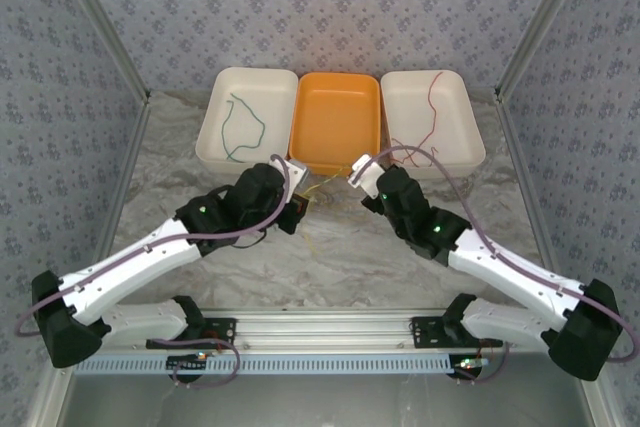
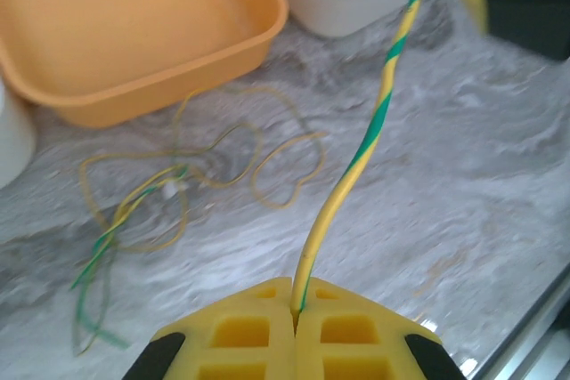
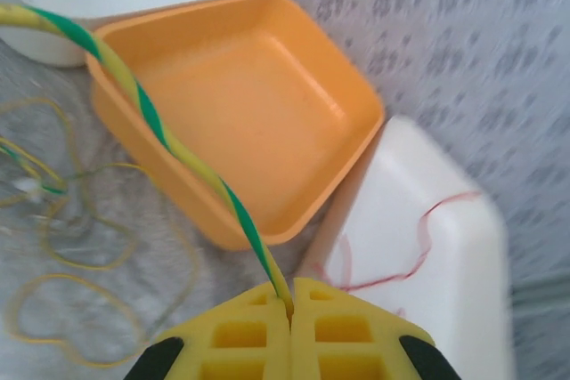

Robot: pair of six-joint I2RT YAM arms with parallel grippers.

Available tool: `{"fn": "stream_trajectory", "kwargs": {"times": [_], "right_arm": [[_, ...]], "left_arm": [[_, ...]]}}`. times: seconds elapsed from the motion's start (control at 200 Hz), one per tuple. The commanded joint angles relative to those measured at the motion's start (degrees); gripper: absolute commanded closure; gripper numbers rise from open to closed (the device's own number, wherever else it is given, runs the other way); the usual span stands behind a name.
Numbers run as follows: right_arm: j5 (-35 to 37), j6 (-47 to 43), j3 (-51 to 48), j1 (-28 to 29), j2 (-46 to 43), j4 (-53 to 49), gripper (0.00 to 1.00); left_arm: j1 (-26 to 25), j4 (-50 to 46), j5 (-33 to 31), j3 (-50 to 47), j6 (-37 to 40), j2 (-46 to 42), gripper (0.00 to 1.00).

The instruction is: Untangle the cables

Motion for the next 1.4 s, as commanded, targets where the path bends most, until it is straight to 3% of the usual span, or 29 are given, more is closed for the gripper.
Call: {"fn": "stream_trajectory", "kwargs": {"times": [0.0,0.2,0.475,0.495,0.57,0.67,0.754,0.964,1.179,1.394], "right_arm": [[11.6,-23.9,-3.3,-1.7,1.7,13.6,1.00],[12.2,-37.9,-4.2,-6.9,3.3,24.5,1.00],[6.0,-41.8,-0.9,-7.8,0.8,23.0,1.00],[5.4,-40.9,-0.4,-7.6,0.5,22.0,0.94],[3.5,-32.0,3.7,-7.5,-1.1,15.1,0.61],[-2.8,-12.4,11.5,-8.1,-4.5,0.8,0.46],[-9.2,3.7,17.0,-9.5,-6.7,-8.9,0.44],[-13.1,32.8,18.5,-11.9,-12.1,-18.6,0.38],[-14.6,45.4,15.5,-13.6,-19.5,-20.6,0.36],[-16.8,50.7,12.1,-13.5,-25.3,-22.7,0.37]], "left_arm": [[1.5,-13.4,0.3,3.3,4.6,-2.3,1.00],[1.9,-18.1,4.1,4.4,7.4,-0.6,1.00],[1.8,-17.4,7.7,4.8,9.1,4.6,1.00],[1.8,-17.1,8.1,4.9,9.1,4.9,1.00],[1.7,-15.2,9.5,4.7,8.6,5.8,1.00],[1.8,-9.9,10.5,3.4,5.9,6.0,1.00],[2.1,-3.0,10.8,1.6,1.6,6.2,1.00],[3.1,10.2,10.7,-1.3,-7.7,6.5,1.00],[7.4,15.6,13.8,-0.2,-12.7,7.0,1.00],[14.9,25.0,21.0,1.3,-18.0,7.7,1.00]]}}
